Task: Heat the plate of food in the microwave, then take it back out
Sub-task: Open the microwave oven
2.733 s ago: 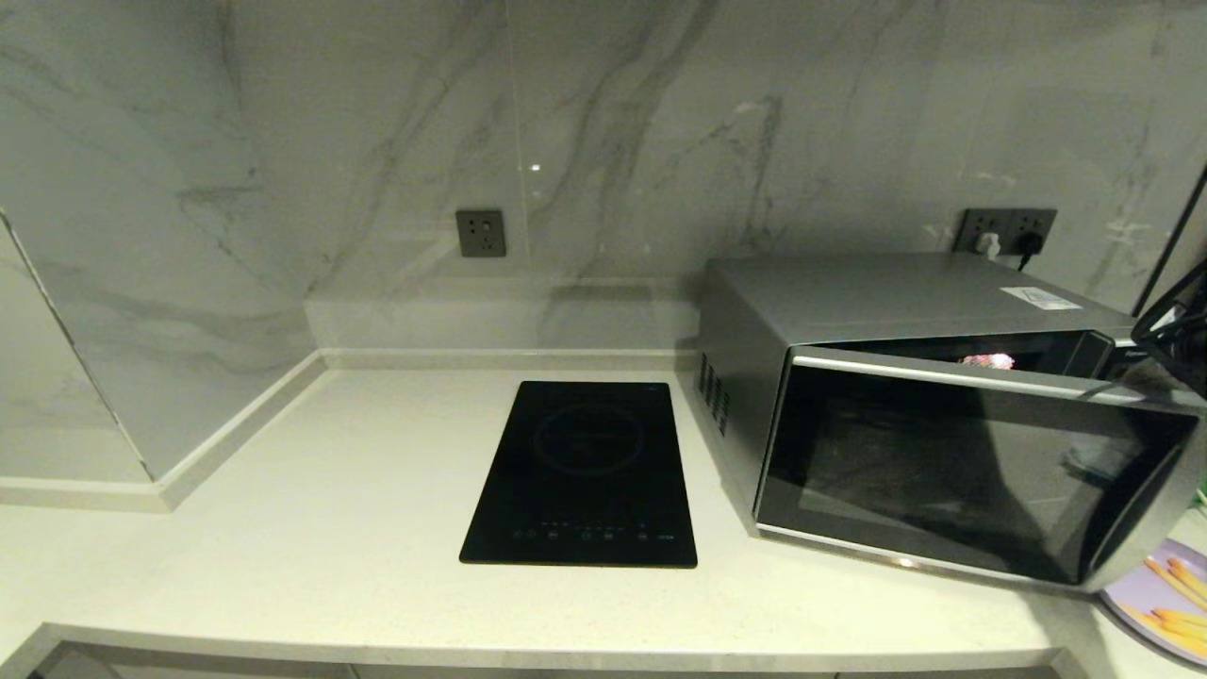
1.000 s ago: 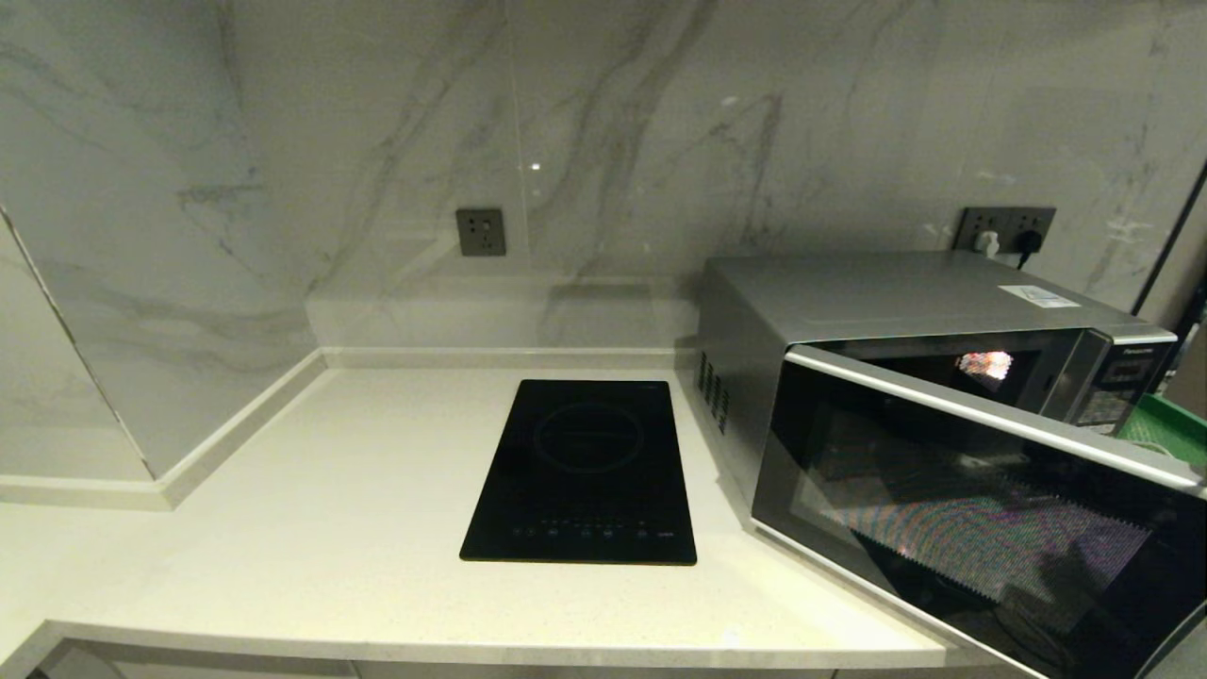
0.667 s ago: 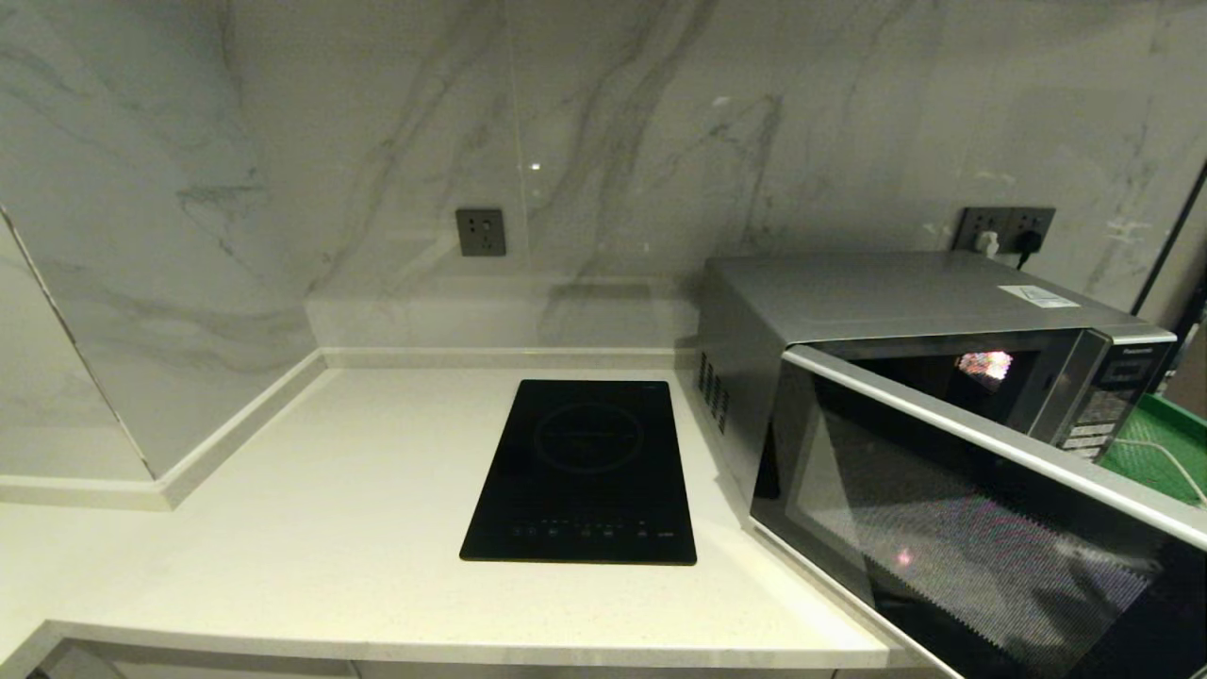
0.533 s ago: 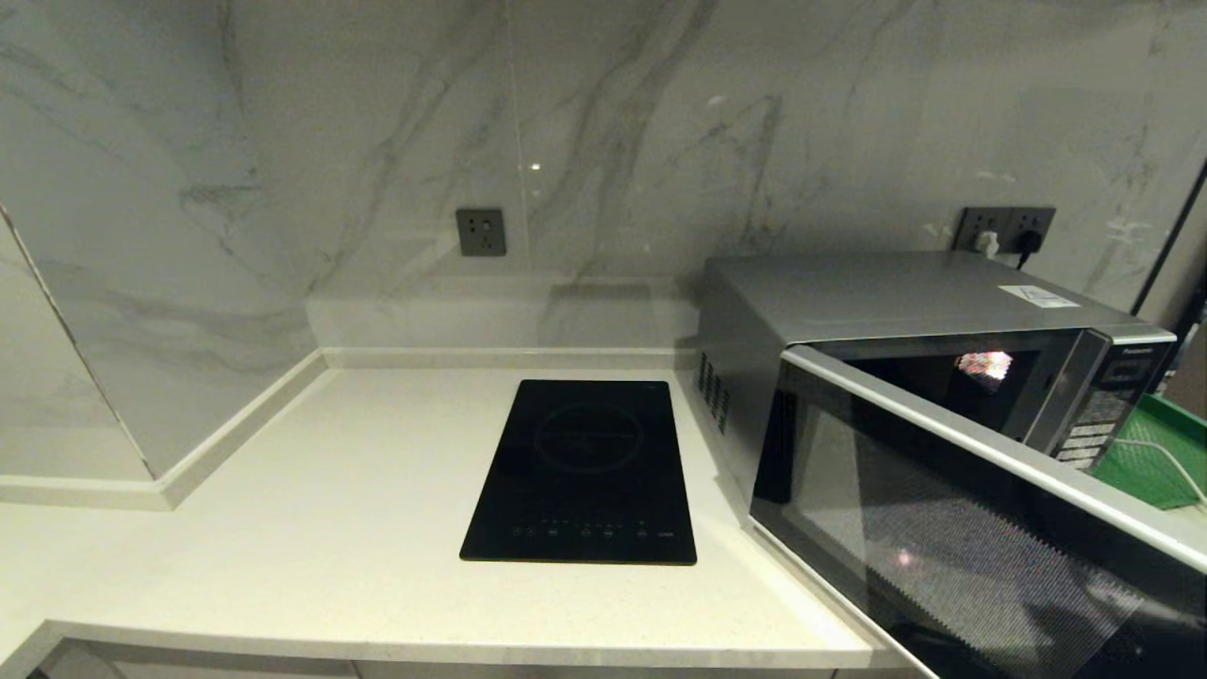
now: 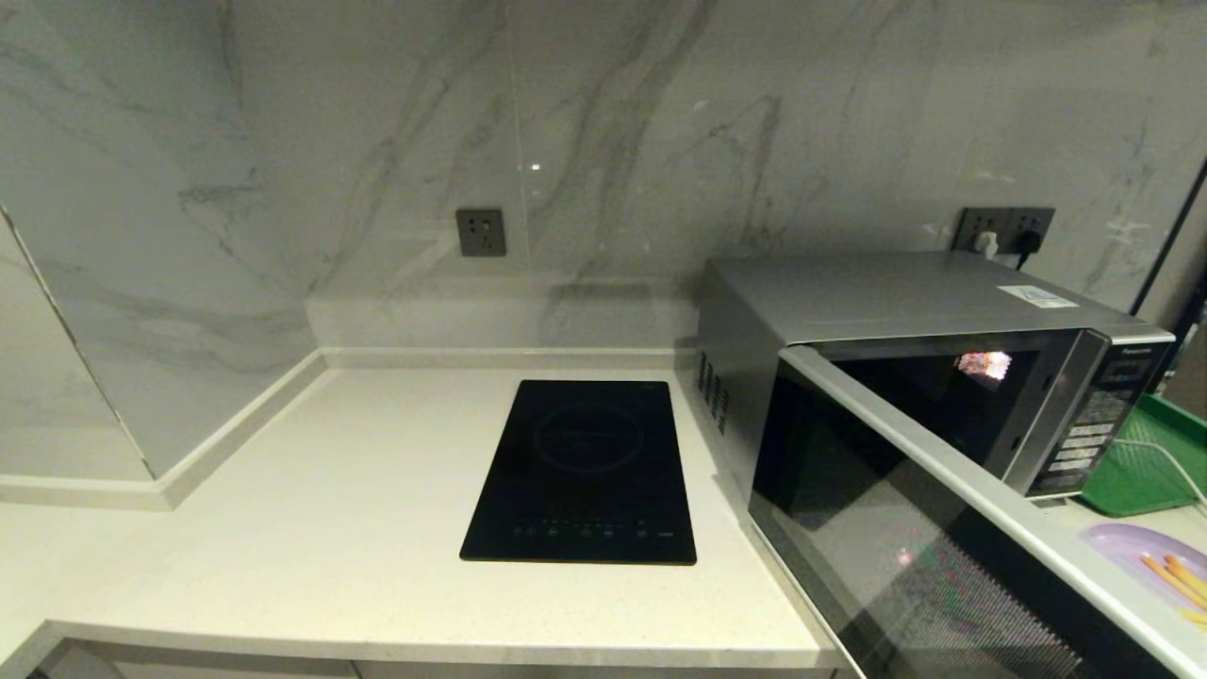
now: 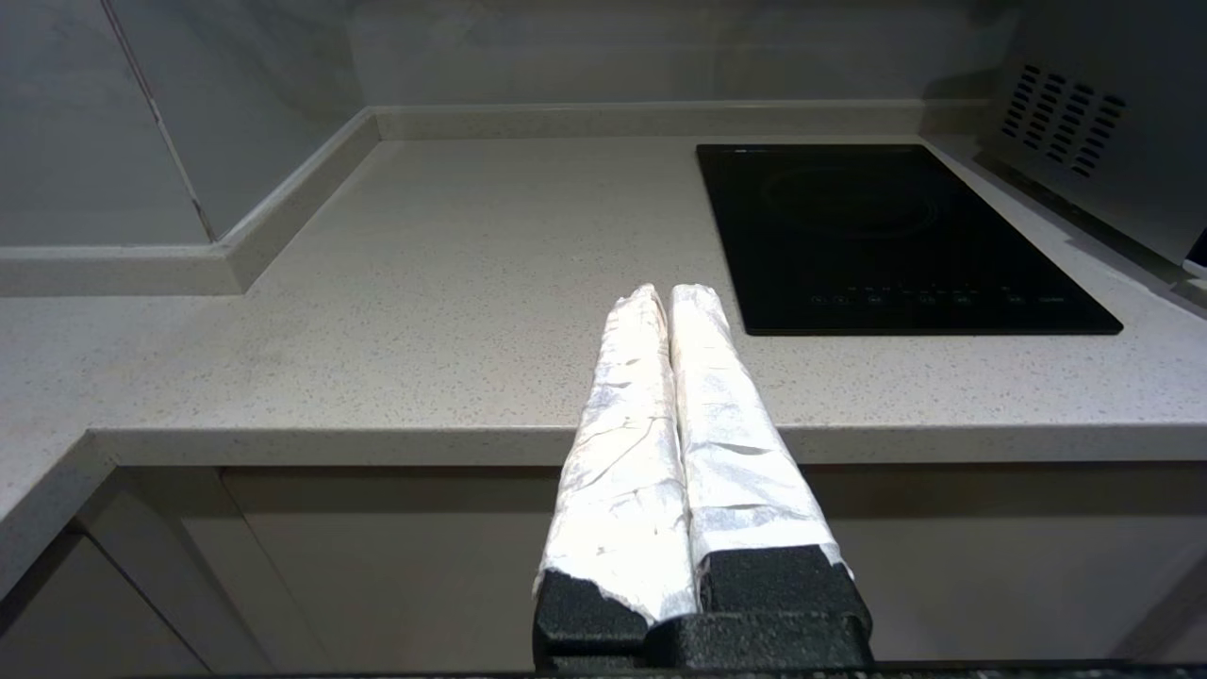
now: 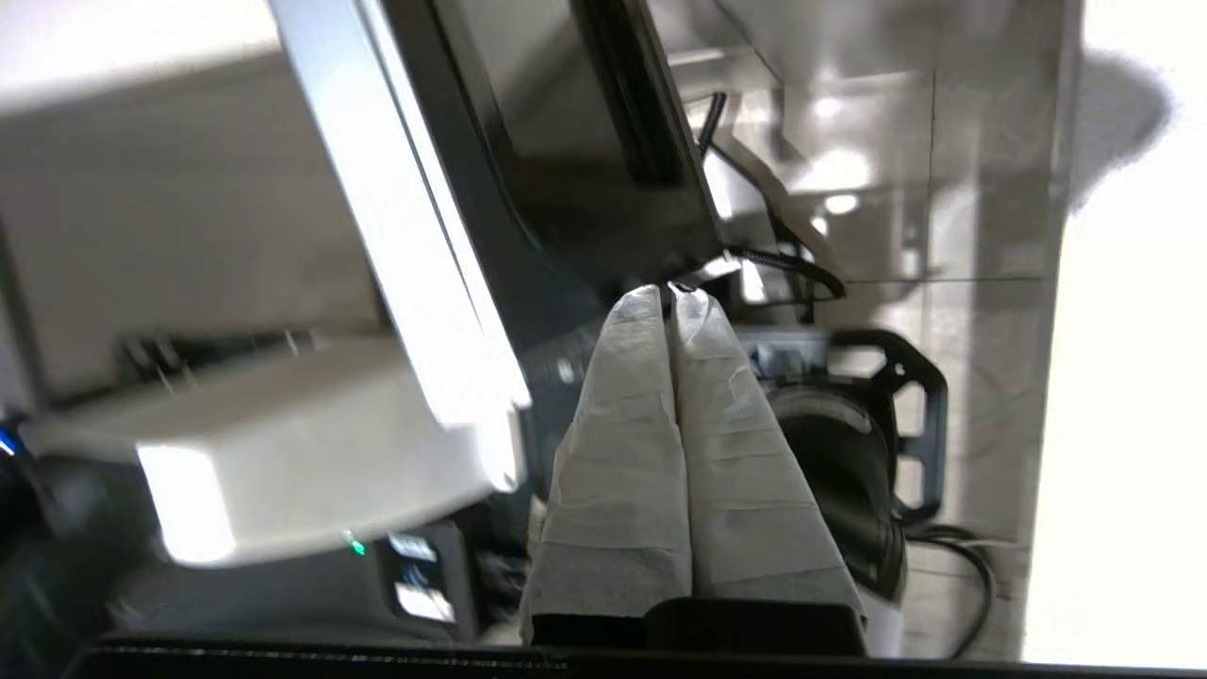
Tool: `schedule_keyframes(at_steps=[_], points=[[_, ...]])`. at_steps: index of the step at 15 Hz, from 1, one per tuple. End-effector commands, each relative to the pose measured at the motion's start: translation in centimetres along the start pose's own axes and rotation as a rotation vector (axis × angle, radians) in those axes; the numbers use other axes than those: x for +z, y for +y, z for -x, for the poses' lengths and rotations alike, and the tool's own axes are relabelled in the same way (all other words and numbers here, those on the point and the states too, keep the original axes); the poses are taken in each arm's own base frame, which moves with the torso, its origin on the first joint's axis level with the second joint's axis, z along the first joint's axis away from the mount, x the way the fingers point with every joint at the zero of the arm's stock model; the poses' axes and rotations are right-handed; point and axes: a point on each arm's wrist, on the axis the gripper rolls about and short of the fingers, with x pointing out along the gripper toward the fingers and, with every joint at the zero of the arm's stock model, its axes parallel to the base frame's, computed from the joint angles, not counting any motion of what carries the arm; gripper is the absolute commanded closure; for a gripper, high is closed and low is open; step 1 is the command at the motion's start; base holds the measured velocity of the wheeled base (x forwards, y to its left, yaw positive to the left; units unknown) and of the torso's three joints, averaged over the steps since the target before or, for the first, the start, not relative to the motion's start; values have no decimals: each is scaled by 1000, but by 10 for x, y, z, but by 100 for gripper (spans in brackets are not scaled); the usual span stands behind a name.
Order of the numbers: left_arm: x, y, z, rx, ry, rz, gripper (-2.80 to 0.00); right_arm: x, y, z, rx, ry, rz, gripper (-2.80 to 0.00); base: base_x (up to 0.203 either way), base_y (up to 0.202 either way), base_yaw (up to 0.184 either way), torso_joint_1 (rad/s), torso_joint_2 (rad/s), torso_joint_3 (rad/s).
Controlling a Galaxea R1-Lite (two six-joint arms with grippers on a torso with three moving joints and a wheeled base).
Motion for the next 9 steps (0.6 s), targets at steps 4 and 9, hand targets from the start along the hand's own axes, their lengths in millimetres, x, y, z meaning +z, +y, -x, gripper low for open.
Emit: schedule_keyframes(at_steps=[4,9], points=[[0,0,0,0,0,1,0,-13,13,4,37,10,130,0,0,0,0,0,0,0],[0,0,0,0,0,1,0,55,17,-35,134,-36,152,0,0,0,0,0,0,0]])
